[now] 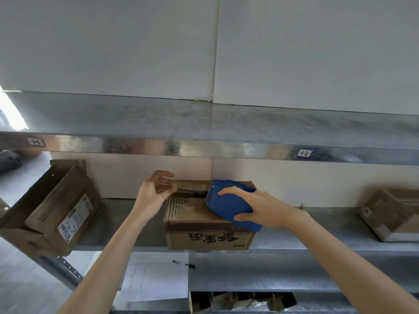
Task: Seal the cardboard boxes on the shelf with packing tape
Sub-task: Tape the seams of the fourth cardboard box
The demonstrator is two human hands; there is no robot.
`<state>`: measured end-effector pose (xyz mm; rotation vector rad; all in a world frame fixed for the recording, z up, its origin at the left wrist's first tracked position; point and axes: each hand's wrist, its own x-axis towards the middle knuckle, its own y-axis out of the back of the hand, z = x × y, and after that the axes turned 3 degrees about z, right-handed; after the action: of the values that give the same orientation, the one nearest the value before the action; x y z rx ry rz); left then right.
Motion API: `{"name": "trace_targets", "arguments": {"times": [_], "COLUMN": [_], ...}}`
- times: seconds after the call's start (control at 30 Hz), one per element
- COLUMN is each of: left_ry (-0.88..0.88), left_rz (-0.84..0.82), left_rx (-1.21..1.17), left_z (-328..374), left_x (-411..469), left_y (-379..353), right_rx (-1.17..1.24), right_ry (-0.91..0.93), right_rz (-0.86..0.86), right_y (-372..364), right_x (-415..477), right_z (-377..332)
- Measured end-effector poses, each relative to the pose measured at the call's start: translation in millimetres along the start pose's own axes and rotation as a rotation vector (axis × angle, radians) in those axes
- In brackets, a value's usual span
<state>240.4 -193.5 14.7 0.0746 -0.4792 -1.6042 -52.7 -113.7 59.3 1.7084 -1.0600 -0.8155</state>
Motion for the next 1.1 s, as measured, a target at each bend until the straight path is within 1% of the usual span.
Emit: {"name": "trace_targets", "arguments": {"times": [0.13,0.27,0.4,0.6,0.77,0.87,0.97,1.1], "left_ry": [-0.005,-0.006,0.009,0.008,0.02,0.019,0.013,0.029], "left_rz": [-0.001,-0.001,0.011,0.054,0.129,0.163,0.152,0.187], "left_rx": [0.003,0.005,0.012,0.0,-0.07,-0.126,-0.142,-0.157], "left_z": [-2.4,-3.2,-3.3,-0.5,7.1,17.7,24.7,21.7], "left_x": [-0.9,-2.1,-4.0,-7.0,-6.8,-6.3,-6.8,-11.3], "left_y": [-2.1,-4.3,-7.8,-11.9,-4.6,2.8,6.0,16.6], "right_rx": [0.05,0.053,0.026,-0.131,-0.12,-0.125,-0.119,-0.126], "right_ry": [-0.004,-0.008,-0.008,0.016,0.066,0.117,0.158,0.156], "right_rz": [-0.048,-0.047,0.005,0.132,0.179,0.193,0.199,0.16], "right_y": [4.0,8.3,6.2,-0.4,14.1,27.3,32.9,33.5], "right_x": [3.1,3.5,2.9,0.7,-5.7,-11.8,-15.4,-24.2], "right_z": [-2.5,-4.2,-11.0,-8.5,-11.3,-12.3,-15.1,-12.0]}}
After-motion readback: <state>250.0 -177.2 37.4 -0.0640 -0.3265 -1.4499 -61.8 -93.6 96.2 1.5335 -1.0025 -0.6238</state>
